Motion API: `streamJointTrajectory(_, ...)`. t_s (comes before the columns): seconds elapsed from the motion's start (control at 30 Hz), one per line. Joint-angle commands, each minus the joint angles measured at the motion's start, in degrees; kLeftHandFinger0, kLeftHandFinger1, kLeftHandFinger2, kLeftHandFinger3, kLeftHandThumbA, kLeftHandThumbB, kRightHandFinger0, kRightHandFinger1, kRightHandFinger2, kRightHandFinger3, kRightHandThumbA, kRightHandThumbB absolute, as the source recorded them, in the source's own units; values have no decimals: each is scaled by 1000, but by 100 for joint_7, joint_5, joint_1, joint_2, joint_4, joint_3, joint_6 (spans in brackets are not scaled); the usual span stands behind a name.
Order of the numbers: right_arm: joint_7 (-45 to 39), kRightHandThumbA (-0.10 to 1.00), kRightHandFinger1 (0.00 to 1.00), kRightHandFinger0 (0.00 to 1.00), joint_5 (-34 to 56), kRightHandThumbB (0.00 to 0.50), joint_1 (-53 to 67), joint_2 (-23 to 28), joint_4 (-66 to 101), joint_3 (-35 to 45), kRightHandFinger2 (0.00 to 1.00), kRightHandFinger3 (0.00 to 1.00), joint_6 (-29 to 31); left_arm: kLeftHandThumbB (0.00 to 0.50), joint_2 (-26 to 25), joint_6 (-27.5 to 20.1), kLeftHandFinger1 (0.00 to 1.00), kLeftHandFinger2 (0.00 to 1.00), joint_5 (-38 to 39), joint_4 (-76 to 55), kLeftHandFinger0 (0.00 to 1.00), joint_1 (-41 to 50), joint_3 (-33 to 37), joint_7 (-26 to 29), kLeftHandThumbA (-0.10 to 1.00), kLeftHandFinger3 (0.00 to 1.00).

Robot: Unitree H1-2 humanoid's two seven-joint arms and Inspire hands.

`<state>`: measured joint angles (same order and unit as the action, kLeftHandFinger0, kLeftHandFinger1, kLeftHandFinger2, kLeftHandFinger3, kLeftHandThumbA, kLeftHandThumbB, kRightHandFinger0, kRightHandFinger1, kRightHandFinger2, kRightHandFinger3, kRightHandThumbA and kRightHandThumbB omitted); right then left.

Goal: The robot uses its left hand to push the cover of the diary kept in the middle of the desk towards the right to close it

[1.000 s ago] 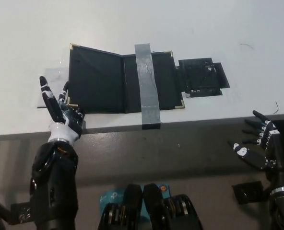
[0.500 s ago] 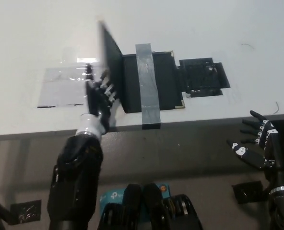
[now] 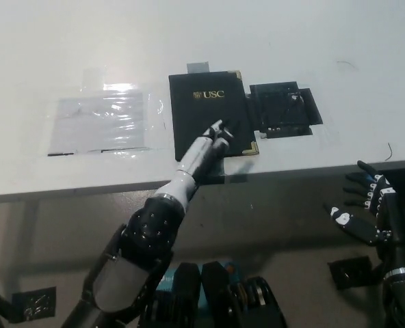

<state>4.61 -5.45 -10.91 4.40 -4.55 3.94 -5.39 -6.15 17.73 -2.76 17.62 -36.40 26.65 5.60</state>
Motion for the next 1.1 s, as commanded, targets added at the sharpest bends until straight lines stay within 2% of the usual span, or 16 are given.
streamJointTrajectory(0.0,-87,863,657,516,-3,66,-168,61,376,-48,751,879,-145,58,-1019,-329,1000,1000,-5109,214,1000,-1417,3459,-912,820,1000)
streamJointTrajectory(0.03,-89,854,653,510,21,68,-172,60,356,-38,748,875,-100,59,-1079,-369,1000,1000,-5044,241,1000,-1353,3433,-775,853,1000)
streamJointTrajectory(0.07,-85,847,656,508,11,57,-174,57,375,-39,754,872,-151,45,-1134,-342,1000,1000,-4957,202,1000,-1338,3418,-813,943,1000)
streamJointTrajectory(0.17,-73,846,656,507,5,59,-184,65,351,-28,754,869,-143,39,-1260,-290,1000,1000,-4799,36,1000,-1333,3375,-808,1000,1000)
streamJointTrajectory(0.23,-67,850,645,494,4,49,-182,65,340,-26,737,865,-130,41,-1350,-238,1000,1000,-4772,-150,1000,-1302,3292,-722,1000,1000)
streamJointTrajectory(0.37,-51,845,653,502,53,69,-130,16,358,-2,737,868,-163,35,-1545,-157,1000,1000,-4781,-519,1000,-1207,3154,-530,1000,1000)
streamJointTrajectory(0.43,-43,845,650,494,11,49,-121,39,275,-26,744,873,4,36,-1628,-125,1000,1000,-4647,-756,1000,-1108,2994,-447,1000,1000)
streamJointTrajectory(0.6,-8,873,646,472,-52,68,-80,73,243,-29,749,870,136,46,-1661,-115,1000,1000,-3795,-1721,1000,-421,2016,26,900,1000)
streamJointTrajectory(0.63,-18,872,652,491,10,82,-86,52,241,-4,755,868,103,66,-1617,65,1000,1000,-3669,-2218,1000,-106,1678,169,953,1000)
streamJointTrajectory(0.73,-34,853,654,506,90,88,-128,27,215,22,758,867,89,79,-1497,411,1000,1000,-3339,-3072,1000,318,1141,7,1000,1000)
streamJointTrajectory(0.77,6,849,635,486,-32,58,-133,54,181,-24,746,862,196,73,-1473,521,1000,1000,-3260,-3461,1000,488,960,-71,1000,1000)
streamJointTrajectory(0.83,1,855,627,460,-59,44,-144,64,203,-39,742,870,135,110,-1321,523,1000,1000,-2617,-4372,1000,1077,300,69,1000,1000)
streamJointTrajectory(0.87,0,861,629,459,-76,49,-133,73,227,-44,743,872,99,121,-1334,430,1000,1000,-2332,-4655,1000,1267,80,67,1000,1000)
streamJointTrajectory(0.93,6,861,628,455,-33,62,-130,63,222,-16,737,868,113,109,-1294,268,1000,1000,-2022,-4909,1000,1482,-216,77,1000,1000)
streamJointTrajectory(0.97,23,861,618,441,-32,81,-140,62,199,-2,721,852,124,111,-1341,-79,1000,1000,-1323,-5239,1000,1912,-686,216,1000,1000)
streamJointTrajectory(1.07,3,877,626,458,18,104,-167,78,159,23,722,846,138,120,-1292,-507,1000,1000,-786,-5325,1000,2451,-1321,317,1000,1000)
